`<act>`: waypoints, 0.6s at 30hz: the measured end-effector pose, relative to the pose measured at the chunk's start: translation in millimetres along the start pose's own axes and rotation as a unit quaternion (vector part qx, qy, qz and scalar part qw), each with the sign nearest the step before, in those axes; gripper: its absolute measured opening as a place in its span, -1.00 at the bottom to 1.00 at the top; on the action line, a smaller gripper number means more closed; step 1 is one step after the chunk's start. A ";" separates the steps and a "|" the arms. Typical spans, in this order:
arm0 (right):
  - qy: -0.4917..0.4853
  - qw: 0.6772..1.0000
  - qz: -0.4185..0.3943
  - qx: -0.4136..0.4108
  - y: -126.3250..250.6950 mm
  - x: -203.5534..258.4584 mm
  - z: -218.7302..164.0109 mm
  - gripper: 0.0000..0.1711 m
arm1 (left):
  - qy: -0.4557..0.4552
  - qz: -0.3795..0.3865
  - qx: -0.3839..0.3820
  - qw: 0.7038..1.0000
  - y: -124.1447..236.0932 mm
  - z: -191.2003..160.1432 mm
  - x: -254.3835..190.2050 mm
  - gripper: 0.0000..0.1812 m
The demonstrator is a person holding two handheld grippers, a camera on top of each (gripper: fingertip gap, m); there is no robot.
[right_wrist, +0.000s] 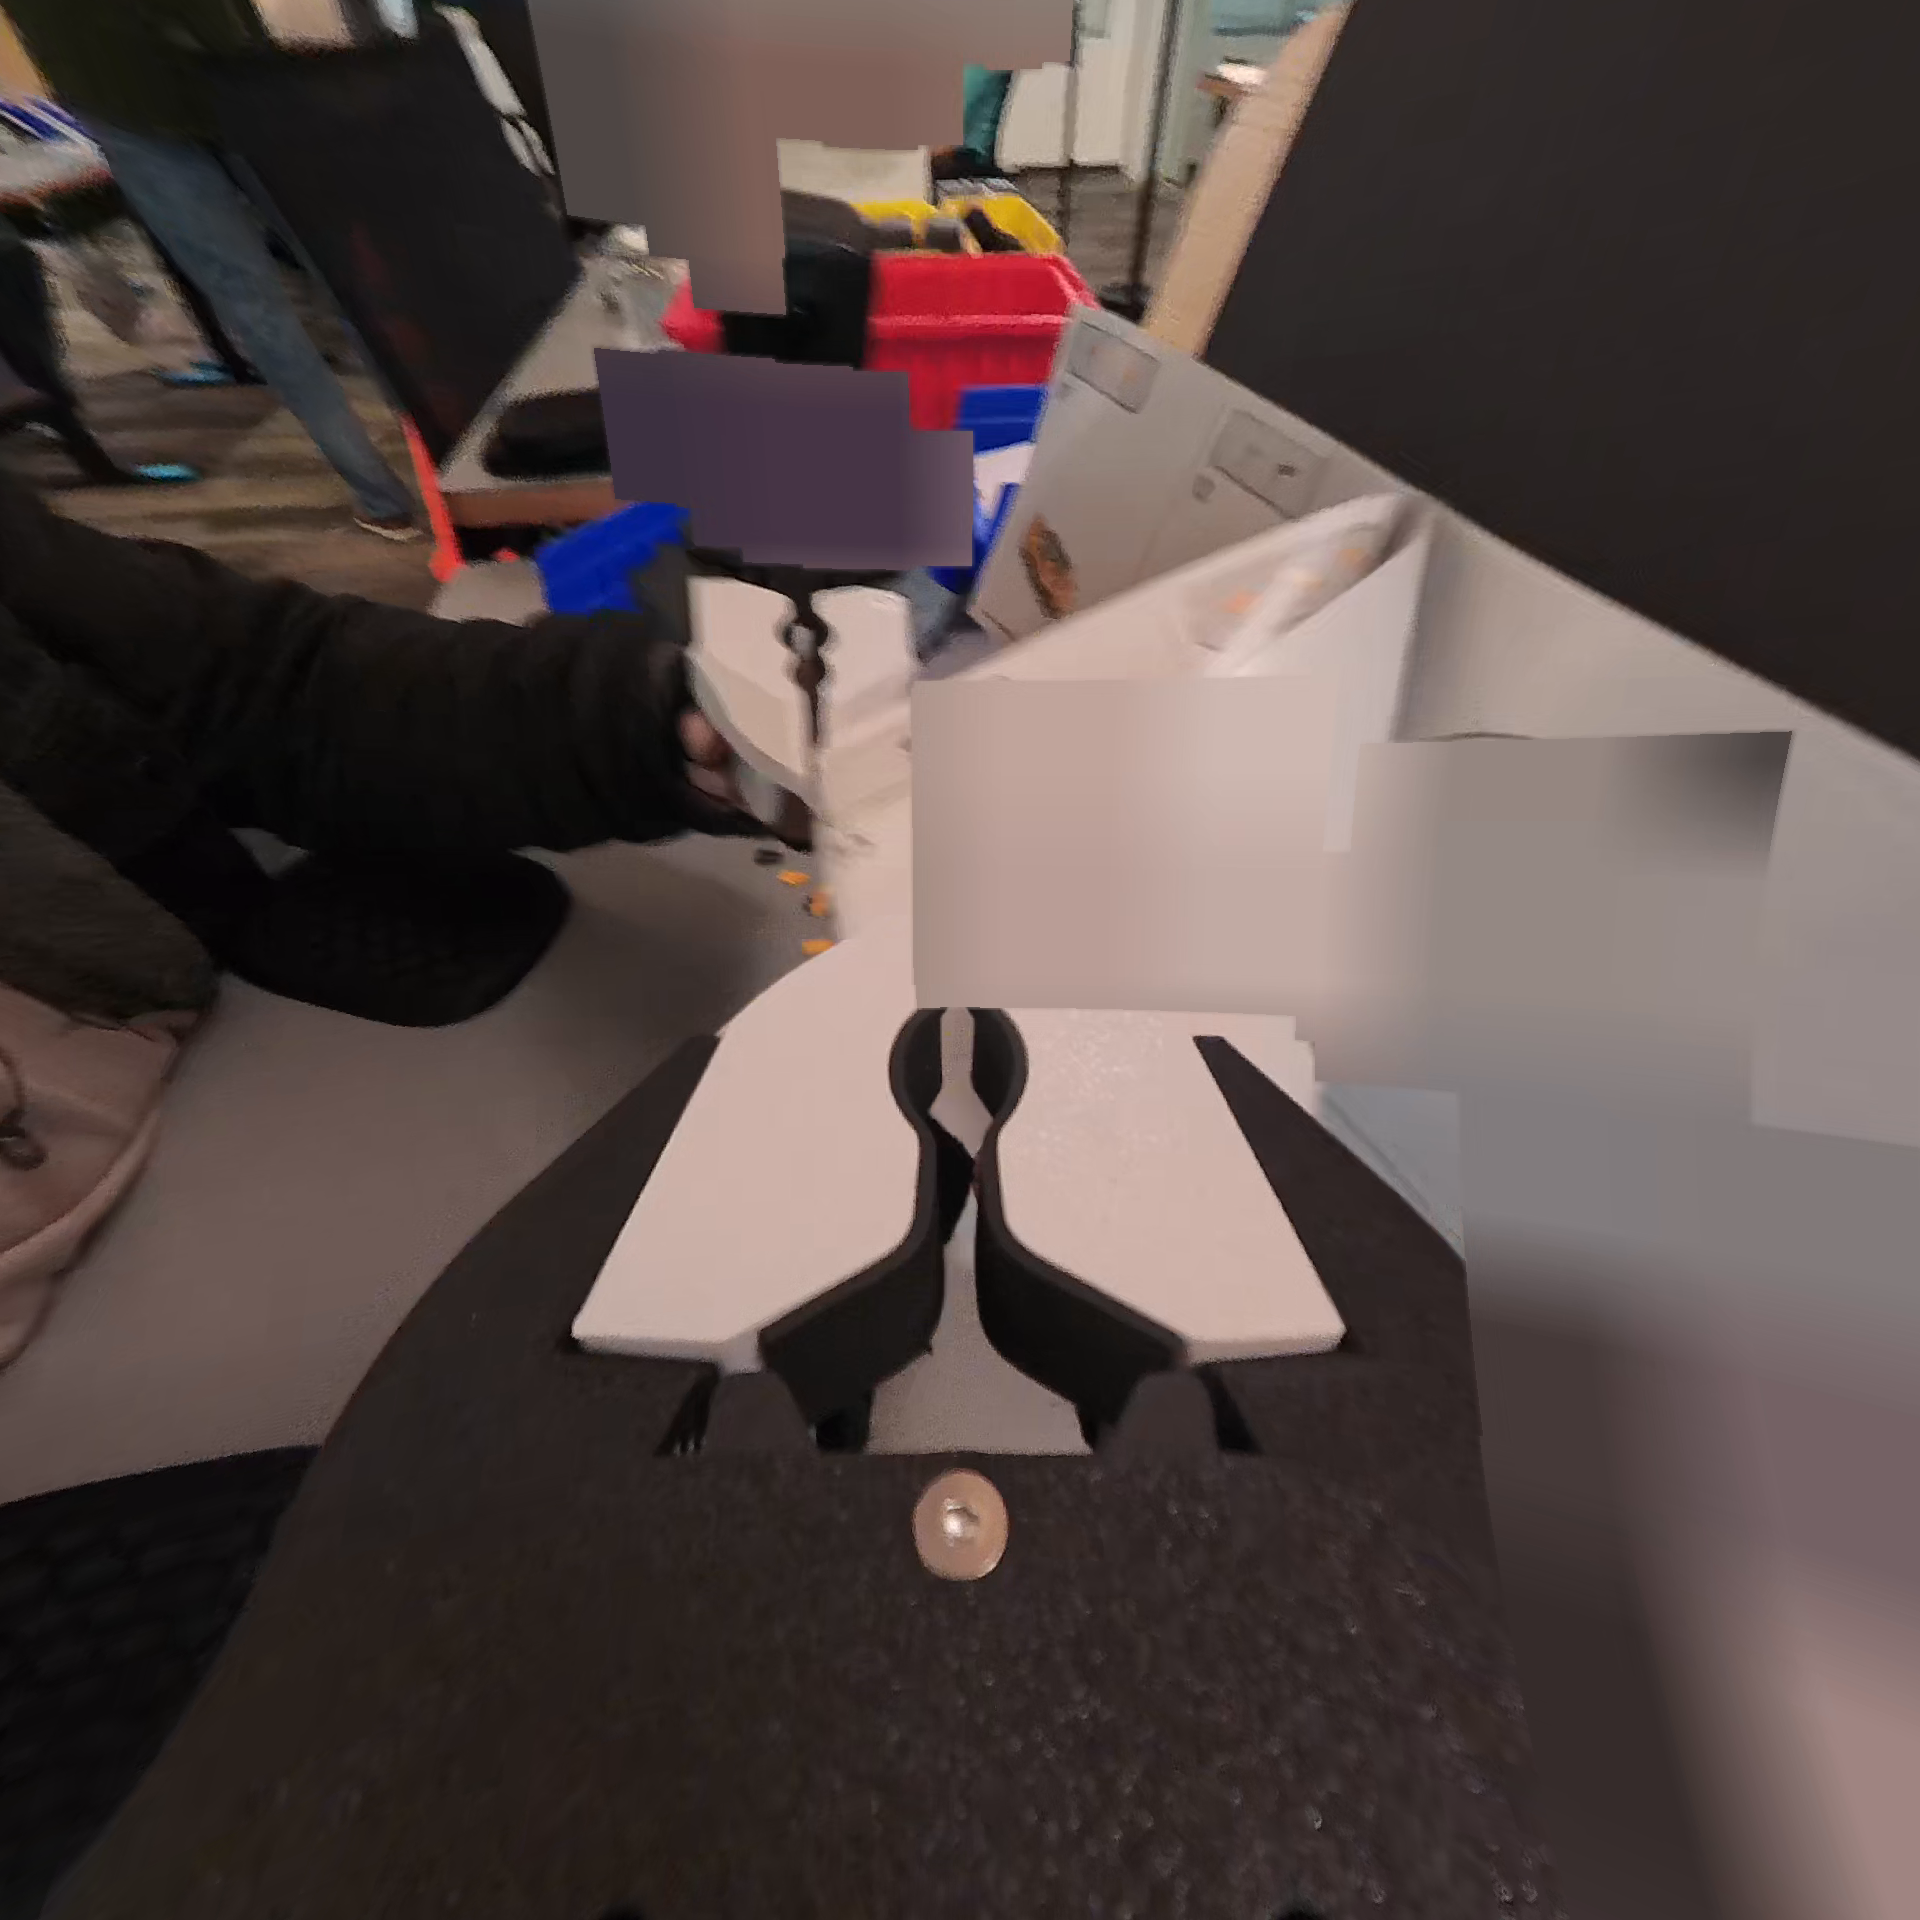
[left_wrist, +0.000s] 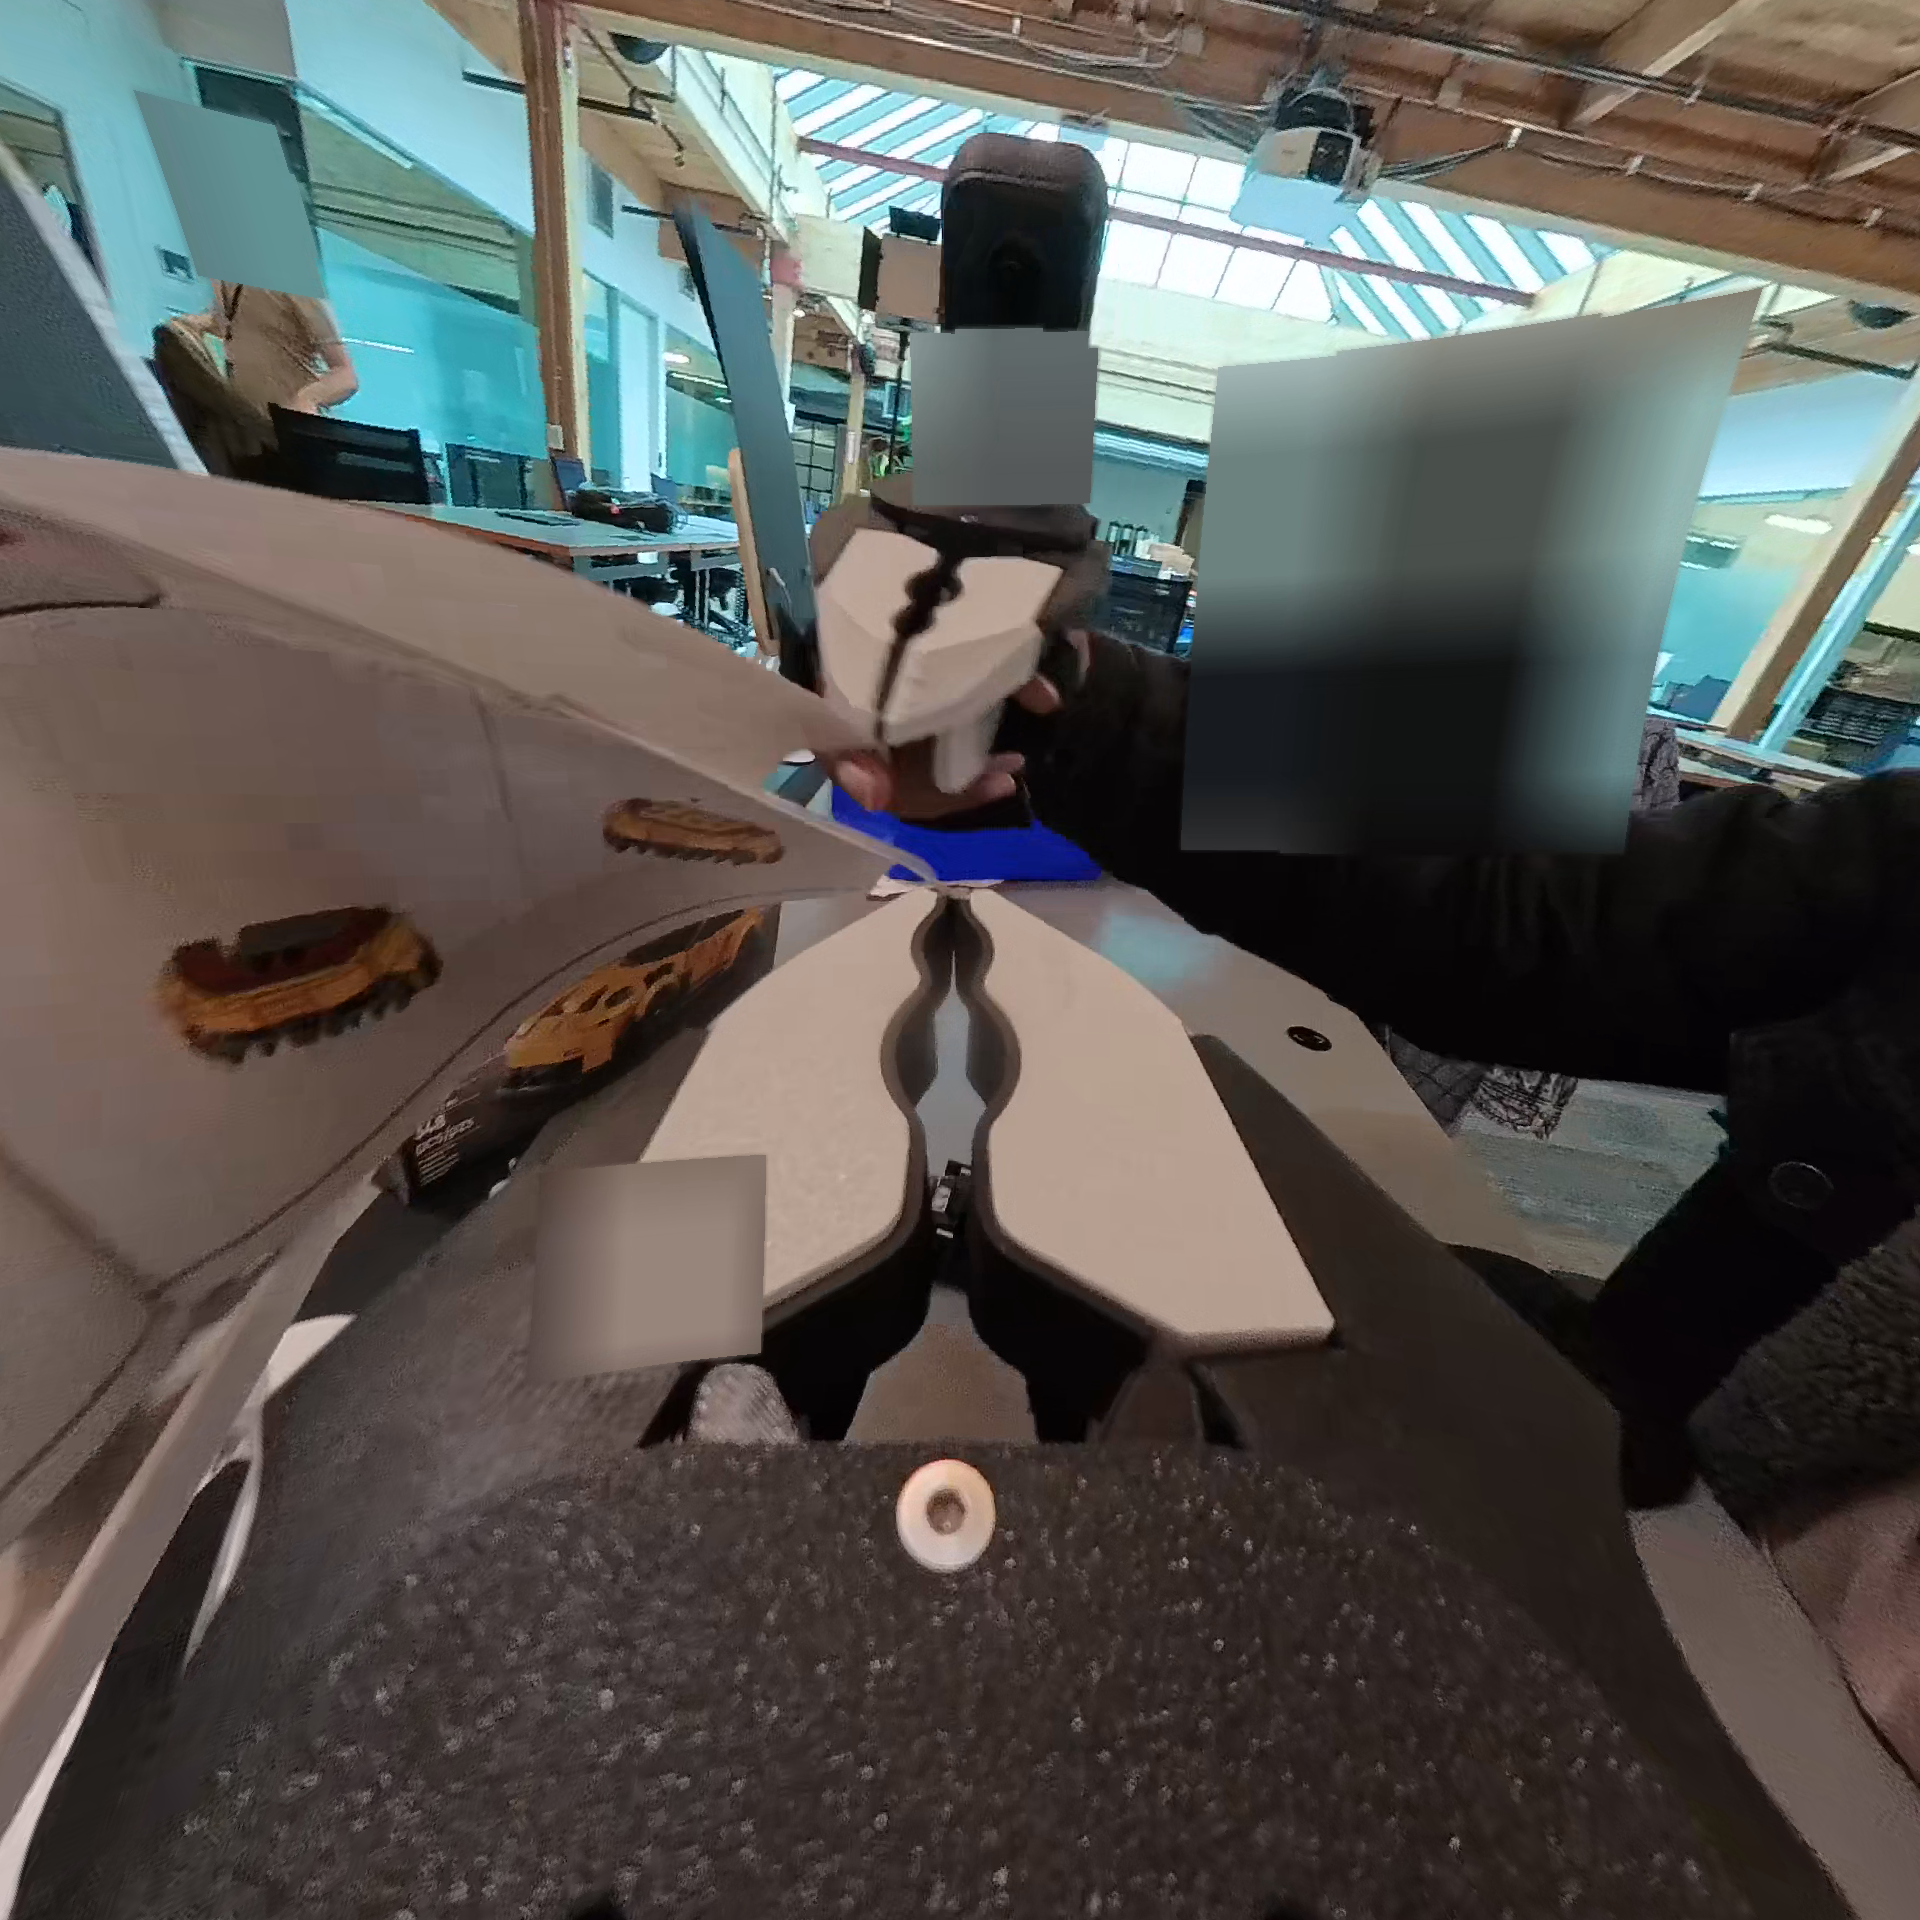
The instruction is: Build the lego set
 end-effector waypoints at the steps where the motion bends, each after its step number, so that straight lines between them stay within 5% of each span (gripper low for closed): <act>1: 0.003 1.000 -0.023 0.013 8.2 -9.9 1.2 -1.00 | 0.000 0.005 0.000 1.000 8.1 1.8 0.4 -1.00; 8: 0.007 0.953 -0.276 0.122 64.9 -119.0 -2.0 -1.00 | -0.010 0.033 0.003 0.999 41.2 20.3 3.5 -1.00; 12: 0.067 0.846 -0.513 0.131 104.4 -151.5 -1.4 -0.97 | 0.000 0.038 0.002 0.999 44.4 23.4 8.4 -1.00; 14: 0.105 0.814 -0.560 0.113 108.3 -138.6 2.3 -0.82 | 0.007 0.042 -0.001 0.999 46.5 23.3 12.3 -1.00; 16: 0.135 0.821 -0.550 0.072 93.7 -112.4 6.2 -0.80 | 0.015 0.044 -0.004 0.999 48.6 23.0 15.5 -1.00; 18: 0.155 0.874 -0.460 0.024 55.5 -79.8 6.8 -0.85 | 0.018 0.045 -0.008 0.999 50.3 23.4 17.3 -1.00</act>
Point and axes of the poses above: each gripper's, where its closed fingertips meet, y back along the fingers, z out of its top, x = y × z across the jaws, the point moved 4 cm from there along y, back along the fingers, and after that the axes turned 13 degrees about z, right-handed, at the moved point
